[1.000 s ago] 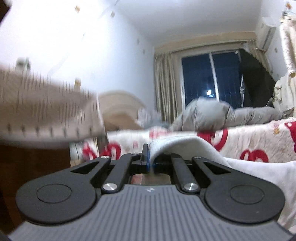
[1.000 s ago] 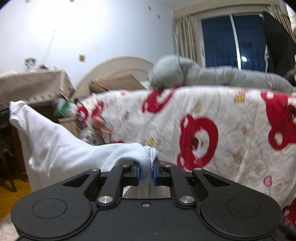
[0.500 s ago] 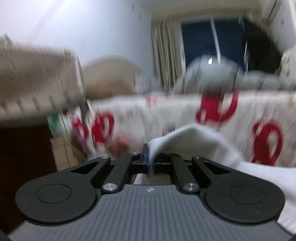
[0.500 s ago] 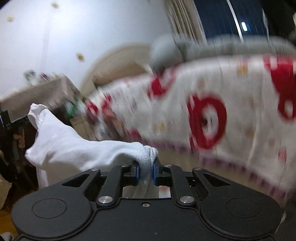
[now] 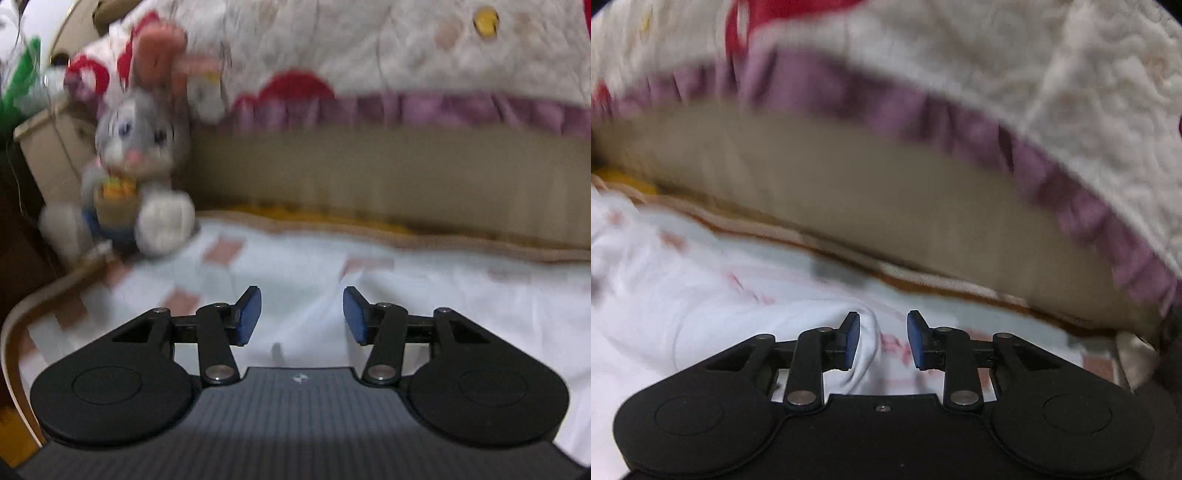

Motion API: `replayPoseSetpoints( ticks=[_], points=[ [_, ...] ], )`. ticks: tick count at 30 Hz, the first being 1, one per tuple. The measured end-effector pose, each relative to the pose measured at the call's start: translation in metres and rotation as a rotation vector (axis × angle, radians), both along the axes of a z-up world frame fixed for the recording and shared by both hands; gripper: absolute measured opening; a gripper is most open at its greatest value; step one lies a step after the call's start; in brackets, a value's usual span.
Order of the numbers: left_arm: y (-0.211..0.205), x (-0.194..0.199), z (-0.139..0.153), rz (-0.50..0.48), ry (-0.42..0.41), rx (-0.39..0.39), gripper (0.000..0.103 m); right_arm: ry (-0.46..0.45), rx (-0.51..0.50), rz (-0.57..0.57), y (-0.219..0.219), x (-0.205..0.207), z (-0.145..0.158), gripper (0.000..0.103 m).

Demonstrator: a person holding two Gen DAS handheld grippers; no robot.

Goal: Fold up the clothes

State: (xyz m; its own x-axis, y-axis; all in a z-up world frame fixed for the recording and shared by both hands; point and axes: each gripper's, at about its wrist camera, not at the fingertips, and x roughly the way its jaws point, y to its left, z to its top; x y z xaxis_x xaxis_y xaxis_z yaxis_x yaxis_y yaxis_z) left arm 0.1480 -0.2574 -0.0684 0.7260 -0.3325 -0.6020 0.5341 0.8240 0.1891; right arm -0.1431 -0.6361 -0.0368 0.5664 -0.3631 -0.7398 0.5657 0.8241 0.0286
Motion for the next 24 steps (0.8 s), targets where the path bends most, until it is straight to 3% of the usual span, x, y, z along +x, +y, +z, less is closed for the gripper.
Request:
replayPoseSetpoints(
  ticks=[2, 5, 9, 12, 17, 20, 24],
  points=[
    [0.021, -0.007, -0.015, -0.007, 0.055, 0.007, 0.049, 0.025, -0.003, -0.020, 0.008, -0.002, -0.016, 0.041],
    [0.063, -0.031, -0.016, 0.008, 0.120, 0.005, 0.049, 0.064, -0.007, -0.050, 0.021, -0.006, -0.041, 0.043],
    [0.119, -0.057, -0.006, 0.028, 0.242, -0.022, 0.050, -0.062, 0.361, -0.017, 0.054, -0.039, -0.036, 0.051],
    [0.157, -0.072, -0.002, 0.038, 0.340, -0.034, 0.053, -0.096, 0.561, 0.036, 0.093, -0.057, -0.041, 0.059],
    [0.196, -0.100, -0.009, 0.053, 0.400, 0.012, 0.056, -0.095, 0.743, 0.031, 0.146, -0.074, -0.060, 0.061],
    [0.214, -0.110, -0.009, 0.076, 0.438, 0.007, 0.056, -0.137, 0.806, -0.019, 0.165, -0.087, -0.068, 0.061],
    [0.223, -0.119, -0.005, 0.036, 0.457, 0.019, 0.058, -0.102, 0.654, -0.007, 0.185, -0.096, -0.048, 0.063]
  ],
)
